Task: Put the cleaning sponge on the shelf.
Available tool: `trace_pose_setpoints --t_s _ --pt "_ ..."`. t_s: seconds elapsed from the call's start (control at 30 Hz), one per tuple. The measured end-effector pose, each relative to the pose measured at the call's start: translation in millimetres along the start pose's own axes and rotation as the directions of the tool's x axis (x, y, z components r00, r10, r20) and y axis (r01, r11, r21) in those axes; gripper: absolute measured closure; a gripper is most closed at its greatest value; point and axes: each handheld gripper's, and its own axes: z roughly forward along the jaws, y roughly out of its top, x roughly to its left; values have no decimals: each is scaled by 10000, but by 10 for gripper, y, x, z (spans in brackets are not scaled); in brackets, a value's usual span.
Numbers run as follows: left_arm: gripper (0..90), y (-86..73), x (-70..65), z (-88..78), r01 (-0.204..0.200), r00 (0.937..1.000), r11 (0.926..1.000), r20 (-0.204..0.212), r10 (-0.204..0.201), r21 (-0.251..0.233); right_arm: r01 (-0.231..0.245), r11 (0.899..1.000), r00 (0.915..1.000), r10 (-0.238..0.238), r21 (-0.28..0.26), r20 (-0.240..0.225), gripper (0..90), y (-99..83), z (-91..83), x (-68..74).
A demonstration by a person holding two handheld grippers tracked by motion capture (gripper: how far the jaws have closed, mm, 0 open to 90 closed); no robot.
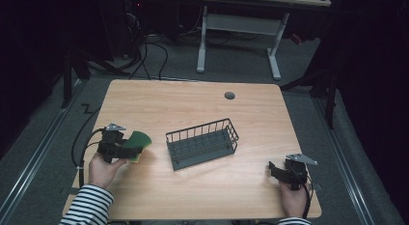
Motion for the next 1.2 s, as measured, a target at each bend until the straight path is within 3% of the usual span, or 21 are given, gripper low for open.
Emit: trace_pose_setpoints --t_s 0.3,0.63,0.9,1.17,1.2 --pt "278 144 -123 -146 -363 9991 9993 207 364 -73 25 10000 10000 -25 -28 -1 295 -1 2 0" --pt "279 416 -276 -305 -763 9958 9965 479 778 -335 54 10000 10000 -54 -30 -28 293 -2 0 -7" --pt "279 669 -477 -374 -1433 9873 9889 635 1456 -405 163 9999 9998 -163 16 80 288 -1 5 16" --pt "278 845 -648 -304 -1777 9787 9833 969 1809 -402 162 9999 9998 -162 21 62 287 -1 4 15" --pt "278 898 -715 -268 -1888 9744 9812 1162 1924 -409 168 9998 9998 -168 45 69 287 0 3 15"
